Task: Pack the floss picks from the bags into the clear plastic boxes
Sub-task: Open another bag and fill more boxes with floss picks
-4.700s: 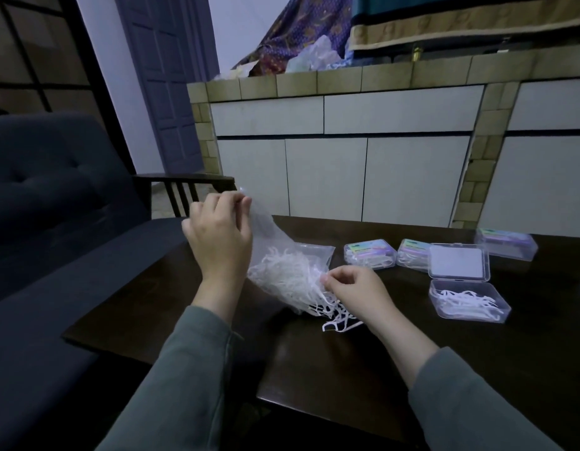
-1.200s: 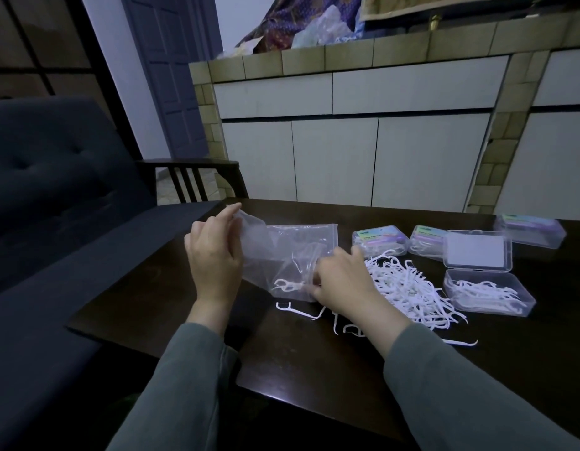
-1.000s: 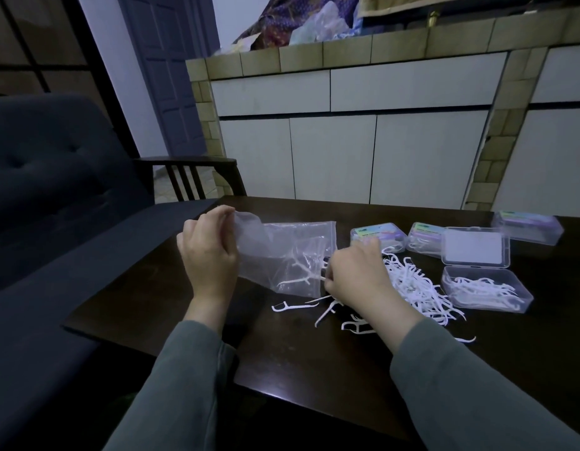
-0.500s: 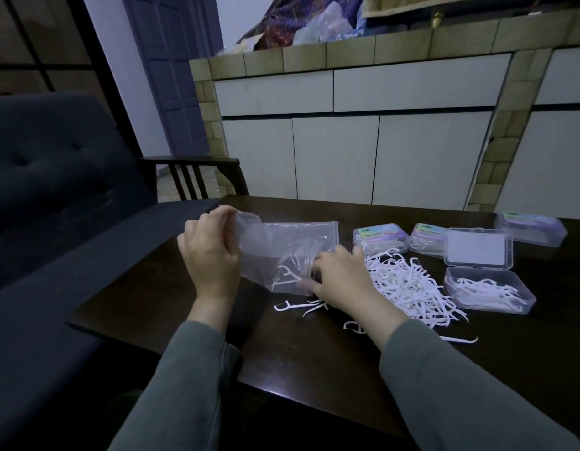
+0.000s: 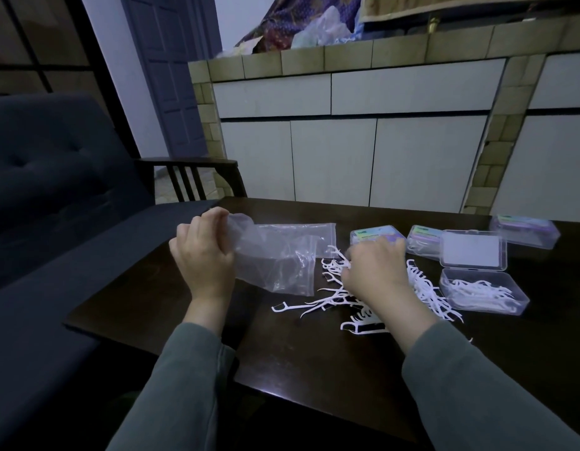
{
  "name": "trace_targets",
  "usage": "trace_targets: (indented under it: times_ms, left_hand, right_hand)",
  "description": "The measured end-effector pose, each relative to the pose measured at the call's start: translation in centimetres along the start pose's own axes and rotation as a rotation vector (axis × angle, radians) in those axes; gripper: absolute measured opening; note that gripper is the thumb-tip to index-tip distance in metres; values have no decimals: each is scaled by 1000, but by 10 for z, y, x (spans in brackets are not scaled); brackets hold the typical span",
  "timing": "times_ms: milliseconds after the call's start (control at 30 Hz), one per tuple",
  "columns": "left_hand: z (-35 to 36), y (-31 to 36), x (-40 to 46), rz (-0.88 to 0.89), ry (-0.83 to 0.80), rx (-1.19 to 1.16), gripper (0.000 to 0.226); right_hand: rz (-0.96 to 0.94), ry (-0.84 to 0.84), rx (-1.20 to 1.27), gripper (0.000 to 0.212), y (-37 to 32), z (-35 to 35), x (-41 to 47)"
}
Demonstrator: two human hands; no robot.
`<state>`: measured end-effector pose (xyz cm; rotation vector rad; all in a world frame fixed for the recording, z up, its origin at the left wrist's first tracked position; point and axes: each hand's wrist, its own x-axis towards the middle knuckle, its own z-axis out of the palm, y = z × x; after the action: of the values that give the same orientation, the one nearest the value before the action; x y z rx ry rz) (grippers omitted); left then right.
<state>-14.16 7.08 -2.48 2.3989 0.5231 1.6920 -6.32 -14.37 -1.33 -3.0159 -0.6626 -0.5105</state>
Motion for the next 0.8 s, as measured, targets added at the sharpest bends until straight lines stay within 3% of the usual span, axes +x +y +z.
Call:
trace_targets:
  times_ms: [100, 233, 333, 400, 500, 600, 700, 800]
  left_hand:
    - [0, 7, 1, 9, 28, -33, 26]
    - [-4, 13, 6, 30, 86, -114, 28]
    - [-1, 13, 7, 6, 110, -324, 20]
    - [5, 18, 3, -106, 72, -539, 14]
    - [12, 28, -10, -253, 7, -657, 10]
    - [17, 27, -14, -351, -33, -738, 7]
    - [15, 22, -13, -397, -89, -819, 15]
    - [18, 17, -11, -592, -68, -853, 17]
  right_hand:
    - [-91, 59, 175, 29, -12, 3, -2]
    - [-199, -62, 159, 36, -17, 10, -1]
    - [-64, 114, 569, 33, -13, 12, 5]
    - [9, 299, 821, 45, -15, 10, 6]
    - [48, 291, 981, 58, -23, 7, 8]
    - [91, 188, 1178, 45, -25, 5, 11]
    - [115, 223, 1208, 21, -25, 8, 12]
    - [122, 214, 1242, 8, -28, 12, 15]
